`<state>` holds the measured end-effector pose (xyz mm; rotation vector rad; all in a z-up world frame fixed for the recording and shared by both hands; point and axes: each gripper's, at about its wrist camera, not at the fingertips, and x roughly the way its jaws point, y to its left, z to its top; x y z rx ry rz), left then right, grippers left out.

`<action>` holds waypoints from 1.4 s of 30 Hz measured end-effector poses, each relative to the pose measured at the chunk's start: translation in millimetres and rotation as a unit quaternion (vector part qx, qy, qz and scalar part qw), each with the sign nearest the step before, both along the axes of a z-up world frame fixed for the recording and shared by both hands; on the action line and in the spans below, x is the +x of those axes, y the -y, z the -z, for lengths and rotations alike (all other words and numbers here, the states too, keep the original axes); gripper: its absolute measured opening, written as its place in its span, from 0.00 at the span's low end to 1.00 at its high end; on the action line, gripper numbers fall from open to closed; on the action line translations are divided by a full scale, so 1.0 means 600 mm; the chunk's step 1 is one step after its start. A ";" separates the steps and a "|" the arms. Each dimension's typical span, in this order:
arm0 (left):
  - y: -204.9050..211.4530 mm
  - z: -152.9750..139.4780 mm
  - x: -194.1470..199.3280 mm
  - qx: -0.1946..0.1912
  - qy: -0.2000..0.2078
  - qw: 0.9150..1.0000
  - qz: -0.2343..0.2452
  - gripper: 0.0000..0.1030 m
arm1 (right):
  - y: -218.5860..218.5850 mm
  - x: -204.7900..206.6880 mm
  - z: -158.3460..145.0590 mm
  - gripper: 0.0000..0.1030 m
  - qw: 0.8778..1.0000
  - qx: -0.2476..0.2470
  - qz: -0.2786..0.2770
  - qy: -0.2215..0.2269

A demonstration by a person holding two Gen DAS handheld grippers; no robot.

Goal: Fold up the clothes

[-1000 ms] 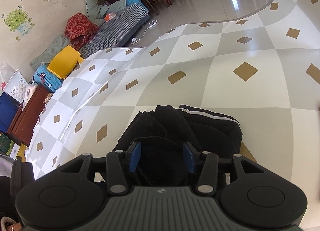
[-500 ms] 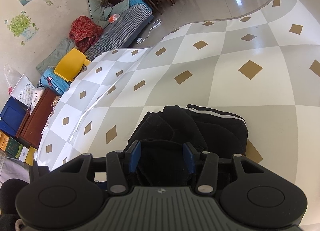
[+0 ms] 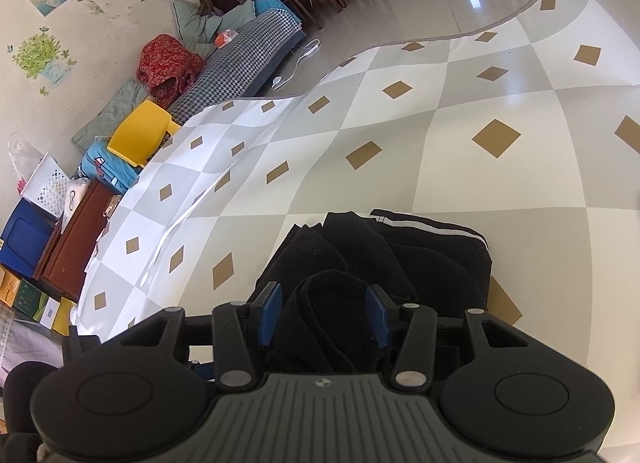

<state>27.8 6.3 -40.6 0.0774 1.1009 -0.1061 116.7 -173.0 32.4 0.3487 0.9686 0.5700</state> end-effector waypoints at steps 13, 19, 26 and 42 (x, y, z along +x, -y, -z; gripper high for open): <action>0.006 0.005 -0.008 0.009 0.008 1.000 0.002 1.00 | -0.034 -0.010 0.025 0.45 0.999 -0.026 -0.035 0.004; 0.009 0.006 -0.010 0.010 0.012 1.000 0.002 0.99 | -0.046 -0.013 0.032 0.29 0.998 -0.036 -0.043 0.015; 0.009 0.001 -0.006 0.009 0.017 1.000 0.001 0.96 | -0.052 -0.019 0.023 0.05 0.997 -0.047 -0.052 0.041; -0.006 -0.019 -0.004 0.002 0.032 0.999 -0.026 0.85 | -0.010 -0.019 -0.032 0.04 0.995 -0.035 0.001 0.098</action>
